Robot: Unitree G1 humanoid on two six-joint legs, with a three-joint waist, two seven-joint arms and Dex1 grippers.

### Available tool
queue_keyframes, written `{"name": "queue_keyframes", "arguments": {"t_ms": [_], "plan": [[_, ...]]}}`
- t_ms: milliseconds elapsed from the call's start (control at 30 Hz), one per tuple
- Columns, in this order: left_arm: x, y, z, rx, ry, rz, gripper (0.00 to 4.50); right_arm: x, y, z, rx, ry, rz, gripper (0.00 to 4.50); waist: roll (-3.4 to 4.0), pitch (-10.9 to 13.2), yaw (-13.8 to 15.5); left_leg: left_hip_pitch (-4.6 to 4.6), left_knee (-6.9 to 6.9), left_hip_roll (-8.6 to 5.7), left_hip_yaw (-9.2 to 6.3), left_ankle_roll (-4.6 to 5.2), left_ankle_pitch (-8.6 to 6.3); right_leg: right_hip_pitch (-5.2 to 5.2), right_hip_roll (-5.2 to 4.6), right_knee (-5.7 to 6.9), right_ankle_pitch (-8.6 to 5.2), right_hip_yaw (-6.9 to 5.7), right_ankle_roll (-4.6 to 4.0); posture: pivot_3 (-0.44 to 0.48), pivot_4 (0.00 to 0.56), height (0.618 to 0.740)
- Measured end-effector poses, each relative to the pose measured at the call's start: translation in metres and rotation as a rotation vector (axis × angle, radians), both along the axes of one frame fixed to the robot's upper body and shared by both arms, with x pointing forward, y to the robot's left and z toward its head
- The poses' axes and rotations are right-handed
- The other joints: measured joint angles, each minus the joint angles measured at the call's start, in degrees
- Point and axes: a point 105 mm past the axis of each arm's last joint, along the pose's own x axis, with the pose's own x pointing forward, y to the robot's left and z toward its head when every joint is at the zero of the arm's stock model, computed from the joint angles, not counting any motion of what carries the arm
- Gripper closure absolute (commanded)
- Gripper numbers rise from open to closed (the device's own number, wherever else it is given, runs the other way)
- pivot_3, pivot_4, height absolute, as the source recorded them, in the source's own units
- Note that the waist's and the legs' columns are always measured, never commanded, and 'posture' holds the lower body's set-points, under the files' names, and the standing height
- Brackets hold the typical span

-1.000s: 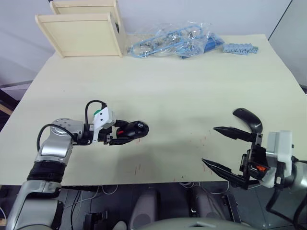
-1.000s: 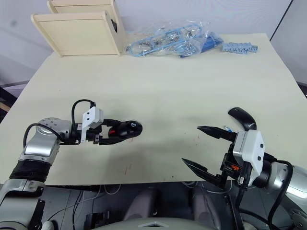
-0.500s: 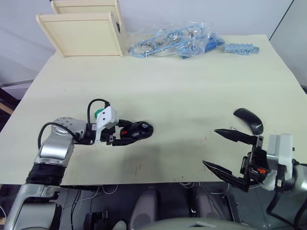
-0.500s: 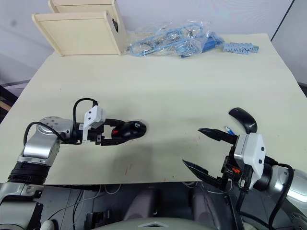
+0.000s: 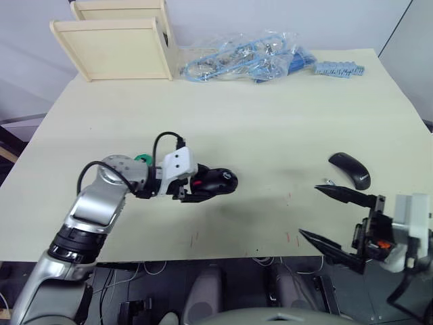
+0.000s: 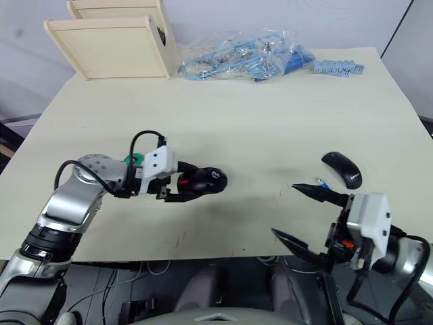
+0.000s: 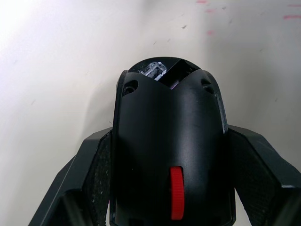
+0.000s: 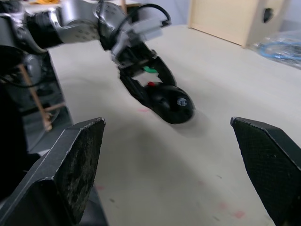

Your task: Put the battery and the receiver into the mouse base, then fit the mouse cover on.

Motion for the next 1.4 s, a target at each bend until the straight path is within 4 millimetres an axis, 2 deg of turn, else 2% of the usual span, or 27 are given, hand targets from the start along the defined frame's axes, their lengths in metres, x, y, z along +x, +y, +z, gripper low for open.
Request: {"name": "queue_keyframes", "arguments": {"t_ms": [100, 233, 433, 633, 900, 1100, 1200, 1267, 1400], "plan": [[0.001, -0.014, -0.005, 0.011, -0.003, -0.029, 1.52, -0.002, -0.009, -0.006, 0.003, 0.013, -0.007, 0.00, 0.01, 0.0, 0.0, 0.00, -0.02, 0.01, -0.04, 0.00, 0.00, 0.00, 0.02, 0.00, -0.01, -0.02, -0.01, 0.000, 0.150, 0.740], [0.000, -0.028, -0.012, -0.001, 0.012, -0.055, 1.52, -0.007, -0.011, -0.011, 0.002, 0.020, -0.008, 0.00, 0.01, 0.0, -0.1, 0.02, 0.00, 0.01, 0.01, 0.00, 0.00, 0.00, 0.02, 0.02, 0.00, 0.03, 0.00, 0.000, 0.150, 0.740], [0.004, -0.033, -0.022, -0.002, 0.029, -0.056, 1.52, -0.012, -0.013, -0.016, -0.002, 0.032, -0.034, 0.00, 0.02, 0.0, 0.0, 0.01, 0.00, 0.00, 0.00, 0.00, 0.00, 0.00, 0.01, 0.01, 0.00, 0.02, 0.00, 0.000, 0.150, 0.740], [0.006, -0.030, -0.036, 0.003, 0.020, -0.064, 1.52, -0.016, -0.013, -0.017, -0.004, 0.037, -0.044, 0.00, 0.03, 0.0, 0.0, 0.06, 0.00, 0.00, 0.00, 0.00, 0.00, 0.03, 0.00, 0.02, 0.00, 0.03, -0.01, 0.000, 0.150, 0.740], [0.006, -0.030, -0.038, -0.005, 0.001, -0.083, 1.52, -0.015, -0.014, -0.016, -0.007, 0.034, -0.054, 0.00, 0.15, -0.1, 0.1, 0.17, -0.01, 0.00, -0.01, 0.00, 0.00, 0.19, -0.01, -0.02, -0.01, 0.01, 0.00, 0.000, 0.150, 0.740], [0.005, -0.028, -0.040, -0.010, 0.004, -0.069, 1.52, 0.004, -0.025, -0.022, -0.035, 0.072, -0.200, 0.00, 0.33, -0.3, -0.1, 0.19, -0.01, 0.00, 0.00, 0.00, 0.00, 0.21, 0.00, -0.02, -0.01, 0.02, -0.01, 0.000, 0.150, 0.740], [0.005, -0.028, -0.040, -0.011, 0.004, -0.068, 1.52, 0.022, -0.038, -0.037, -0.149, 0.110, -0.357, 0.00, 0.39, -0.3, -0.1, 0.18, -0.01, 0.00, 0.00, 0.00, 0.00, 0.21, 0.00, -0.02, -0.01, 0.02, -0.01, 0.000, 0.150, 0.740], [0.005, -0.028, -0.040, -0.013, 0.004, -0.066, 1.52, 0.036, -0.055, -0.052, -0.233, 0.166, -0.505, 0.00, 0.40, -0.4, 0.0, 0.17, -0.01, -0.01, -0.01, 0.00, 0.00, 0.21, 0.00, -0.03, -0.01, 0.01, -0.01, 0.000, 0.150, 0.740], [0.004, -0.028, -0.040, -0.014, 0.005, -0.063, 1.52, 0.044, -0.060, -0.064, -0.209, 0.266, -0.529, 0.00, 0.46, -0.4, -0.1, 0.18, -0.02, -0.01, 0.01, 0.00, 0.00, 0.21, 0.00, -0.04, -0.01, 0.03, -0.01, 0.000, 0.150, 0.740]]}}
